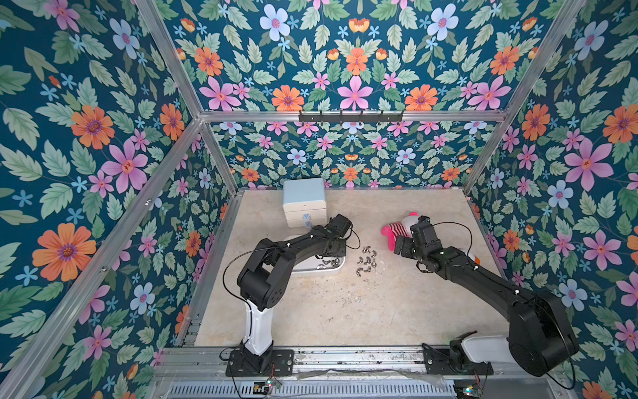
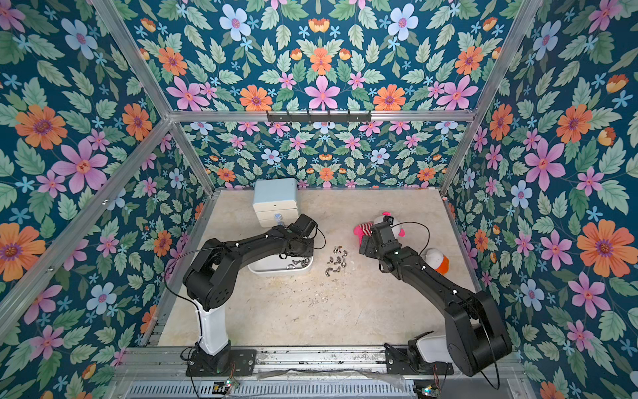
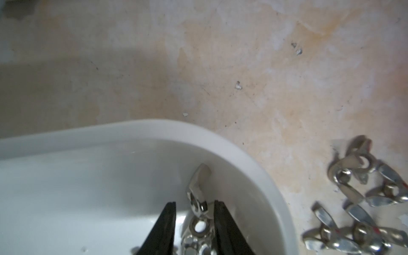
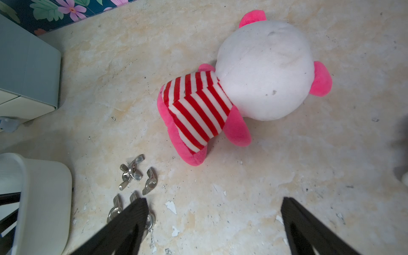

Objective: Take out the wing nut from the storage box
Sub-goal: Pick up the wing nut from the storage box.

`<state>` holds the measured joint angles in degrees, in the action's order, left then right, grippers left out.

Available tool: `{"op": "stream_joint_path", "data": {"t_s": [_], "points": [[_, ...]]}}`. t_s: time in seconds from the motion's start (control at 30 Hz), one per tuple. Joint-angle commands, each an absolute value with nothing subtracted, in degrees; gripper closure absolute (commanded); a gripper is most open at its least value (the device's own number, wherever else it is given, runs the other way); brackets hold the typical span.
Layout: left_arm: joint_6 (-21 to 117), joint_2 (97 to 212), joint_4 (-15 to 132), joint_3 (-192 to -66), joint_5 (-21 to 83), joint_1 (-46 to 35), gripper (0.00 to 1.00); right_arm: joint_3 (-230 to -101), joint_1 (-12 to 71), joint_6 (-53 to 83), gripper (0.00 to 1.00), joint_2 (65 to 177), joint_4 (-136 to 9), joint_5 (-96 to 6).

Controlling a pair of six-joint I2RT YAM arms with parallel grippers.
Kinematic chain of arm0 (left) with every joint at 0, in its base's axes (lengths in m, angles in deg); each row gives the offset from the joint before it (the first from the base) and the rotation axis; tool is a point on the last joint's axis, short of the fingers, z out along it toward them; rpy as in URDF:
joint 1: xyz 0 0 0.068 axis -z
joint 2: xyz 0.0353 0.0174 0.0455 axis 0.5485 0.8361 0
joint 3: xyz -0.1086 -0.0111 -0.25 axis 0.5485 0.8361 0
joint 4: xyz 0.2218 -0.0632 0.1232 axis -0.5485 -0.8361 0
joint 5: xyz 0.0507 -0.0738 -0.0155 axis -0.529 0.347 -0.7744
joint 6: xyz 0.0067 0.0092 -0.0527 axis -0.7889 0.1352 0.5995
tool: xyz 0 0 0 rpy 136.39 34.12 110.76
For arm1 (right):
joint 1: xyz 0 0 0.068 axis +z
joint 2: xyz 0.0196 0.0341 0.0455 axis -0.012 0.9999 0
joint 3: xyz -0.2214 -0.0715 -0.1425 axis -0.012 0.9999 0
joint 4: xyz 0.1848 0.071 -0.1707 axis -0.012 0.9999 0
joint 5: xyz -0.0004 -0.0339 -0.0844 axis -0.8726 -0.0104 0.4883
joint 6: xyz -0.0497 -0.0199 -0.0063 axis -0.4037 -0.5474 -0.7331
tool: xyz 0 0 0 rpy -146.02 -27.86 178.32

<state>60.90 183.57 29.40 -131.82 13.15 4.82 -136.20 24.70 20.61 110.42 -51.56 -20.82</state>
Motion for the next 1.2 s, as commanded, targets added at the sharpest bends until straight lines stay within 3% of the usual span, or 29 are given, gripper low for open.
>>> {"op": "stream_joint_path", "data": {"t_s": [0.0,0.57,1.17], "points": [[61.0,184.0,30.4,-132.1,13.0,4.8,0.65,-136.1,24.8,21.2,0.01,110.5,-52.5,-20.4],[60.3,185.4,30.8,-131.4,13.1,4.8,0.81,-136.3,24.8,21.2,0.01,110.5,-52.7,-20.5],[59.9,180.4,29.6,-131.2,9.7,4.7,0.89,-137.3,24.8,20.9,0.01,110.9,-52.4,-20.5]]}}
